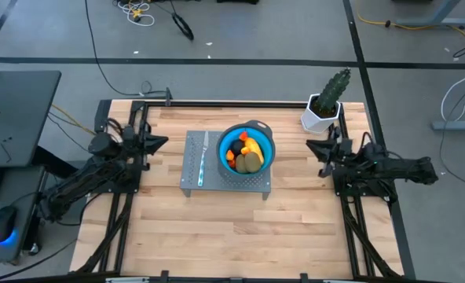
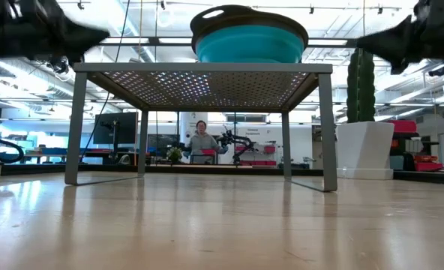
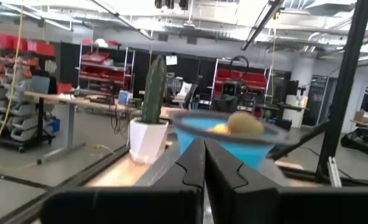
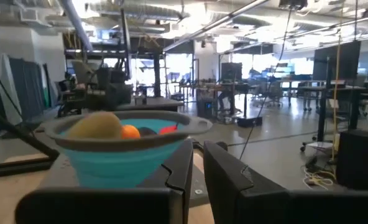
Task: Pick & Place Fruit
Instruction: Return to Home Position
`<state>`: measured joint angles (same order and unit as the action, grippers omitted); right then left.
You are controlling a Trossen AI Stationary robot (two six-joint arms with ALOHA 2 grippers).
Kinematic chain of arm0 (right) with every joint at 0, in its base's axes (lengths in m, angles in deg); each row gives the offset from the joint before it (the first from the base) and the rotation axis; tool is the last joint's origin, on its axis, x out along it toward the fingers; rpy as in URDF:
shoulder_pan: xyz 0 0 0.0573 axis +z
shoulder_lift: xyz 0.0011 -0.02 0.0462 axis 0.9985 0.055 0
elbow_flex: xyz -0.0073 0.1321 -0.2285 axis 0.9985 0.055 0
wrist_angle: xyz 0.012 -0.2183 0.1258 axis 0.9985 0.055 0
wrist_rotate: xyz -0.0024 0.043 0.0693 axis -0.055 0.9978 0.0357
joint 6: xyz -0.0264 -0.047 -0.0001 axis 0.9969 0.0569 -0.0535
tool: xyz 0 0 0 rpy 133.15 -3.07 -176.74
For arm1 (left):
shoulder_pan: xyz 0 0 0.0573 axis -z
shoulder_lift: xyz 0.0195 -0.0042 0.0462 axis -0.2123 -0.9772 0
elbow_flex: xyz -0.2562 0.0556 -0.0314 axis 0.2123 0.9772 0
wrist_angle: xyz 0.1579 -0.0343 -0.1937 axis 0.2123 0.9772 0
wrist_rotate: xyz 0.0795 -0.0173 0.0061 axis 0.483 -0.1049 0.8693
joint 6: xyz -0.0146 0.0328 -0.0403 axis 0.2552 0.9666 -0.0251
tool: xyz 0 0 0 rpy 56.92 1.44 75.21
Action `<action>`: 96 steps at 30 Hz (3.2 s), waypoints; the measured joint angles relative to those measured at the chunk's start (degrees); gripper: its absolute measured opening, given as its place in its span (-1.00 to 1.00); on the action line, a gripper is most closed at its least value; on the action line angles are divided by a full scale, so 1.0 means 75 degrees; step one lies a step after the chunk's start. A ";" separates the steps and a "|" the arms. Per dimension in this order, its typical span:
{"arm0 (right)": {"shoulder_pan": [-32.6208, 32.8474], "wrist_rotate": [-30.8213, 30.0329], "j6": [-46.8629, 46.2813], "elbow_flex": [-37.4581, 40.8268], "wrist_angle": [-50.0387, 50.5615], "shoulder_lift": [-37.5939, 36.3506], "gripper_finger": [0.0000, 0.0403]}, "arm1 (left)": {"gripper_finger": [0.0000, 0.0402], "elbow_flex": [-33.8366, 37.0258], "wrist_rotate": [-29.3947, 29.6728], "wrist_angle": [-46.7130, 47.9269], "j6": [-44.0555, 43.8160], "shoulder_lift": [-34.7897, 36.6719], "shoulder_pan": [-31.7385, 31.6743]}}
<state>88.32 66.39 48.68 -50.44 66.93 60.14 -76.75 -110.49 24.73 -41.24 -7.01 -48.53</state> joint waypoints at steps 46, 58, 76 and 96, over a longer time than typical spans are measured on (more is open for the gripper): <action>-0.0003 0.0290 -0.0548 0.0813 0.0215 0.0265 -0.77 | -0.83 0.0747 0.0249 0.0488 0.1415 -0.0009 0.0006; -0.0001 0.0295 -0.0548 0.0813 0.0212 0.0265 -0.77 | -0.83 0.0750 0.0257 0.0485 0.2327 -0.0009 0.0005; 0.0000 0.0298 -0.0548 0.0813 0.0212 0.0265 -0.77 | -0.82 0.0752 0.0257 0.0485 0.2329 -0.0009 0.0003; -0.0003 0.0295 -0.0548 0.0813 0.0212 0.0265 -0.77 | -0.82 0.0755 0.0257 0.0485 0.2436 -0.0007 0.0003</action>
<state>88.30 68.61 44.57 -44.34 68.52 62.13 -71.09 -108.56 28.37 -22.98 -7.06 -48.50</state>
